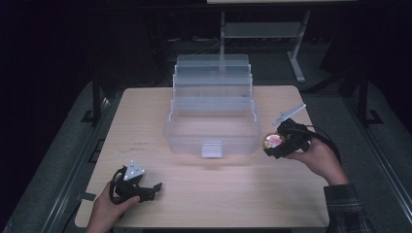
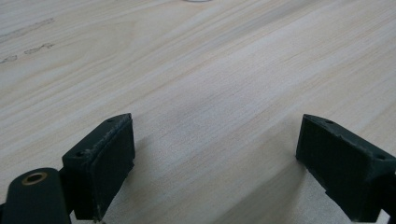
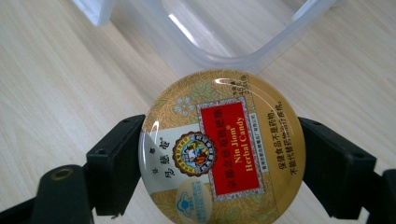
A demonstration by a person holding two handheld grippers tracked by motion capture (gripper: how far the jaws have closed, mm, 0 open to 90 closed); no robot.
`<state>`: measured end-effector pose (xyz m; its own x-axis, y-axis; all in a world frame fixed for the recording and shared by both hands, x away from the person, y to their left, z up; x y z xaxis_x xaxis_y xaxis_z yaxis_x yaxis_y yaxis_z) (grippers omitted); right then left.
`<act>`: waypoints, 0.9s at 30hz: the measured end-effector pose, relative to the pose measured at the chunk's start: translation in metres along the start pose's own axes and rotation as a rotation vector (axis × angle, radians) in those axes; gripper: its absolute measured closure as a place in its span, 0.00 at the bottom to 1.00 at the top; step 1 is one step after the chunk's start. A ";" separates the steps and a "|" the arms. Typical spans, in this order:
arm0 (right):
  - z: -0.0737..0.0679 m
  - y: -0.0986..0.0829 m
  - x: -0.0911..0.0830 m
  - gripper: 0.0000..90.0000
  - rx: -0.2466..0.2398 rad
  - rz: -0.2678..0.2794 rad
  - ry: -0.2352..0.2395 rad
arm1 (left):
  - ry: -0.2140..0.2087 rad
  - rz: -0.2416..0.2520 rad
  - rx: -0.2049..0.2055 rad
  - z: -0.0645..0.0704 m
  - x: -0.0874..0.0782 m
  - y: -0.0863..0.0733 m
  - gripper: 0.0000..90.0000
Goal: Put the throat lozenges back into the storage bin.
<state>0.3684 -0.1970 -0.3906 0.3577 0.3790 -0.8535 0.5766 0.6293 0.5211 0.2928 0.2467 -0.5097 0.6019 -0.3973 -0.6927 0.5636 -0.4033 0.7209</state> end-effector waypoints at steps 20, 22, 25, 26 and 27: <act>0.012 0.033 0.001 0.22 0.001 0.005 -0.001 | 0.000 -0.002 0.002 0.000 0.000 0.000 0.12; 0.012 0.037 0.002 0.22 -0.003 0.007 0.001 | 0.000 -0.002 0.001 0.000 0.000 0.000 0.12; 0.012 0.043 0.003 0.22 -0.009 0.007 0.004 | 0.000 -0.002 0.000 0.000 0.000 0.000 0.12; 0.012 0.044 0.003 0.22 -0.008 0.008 0.005 | -0.001 -0.002 0.000 0.000 0.000 0.000 0.12; 0.012 0.047 0.004 0.22 -0.011 0.007 0.007 | -0.001 -0.002 0.000 0.000 0.000 0.000 0.12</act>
<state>0.4055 -0.1744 -0.3694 0.3568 0.3877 -0.8499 0.5659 0.6342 0.5268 0.2926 0.2468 -0.5097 0.6005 -0.3969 -0.6941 0.5647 -0.4042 0.7196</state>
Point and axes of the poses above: each handheld gripper's, and its own axes: x roughly forward along the jaws, y roughly out of its top, z roughly to its right, the point moved 5 cm from there along x, roughly forward along the jaws, and after that the axes turned 1 degree about y, right-handed, at the moved point
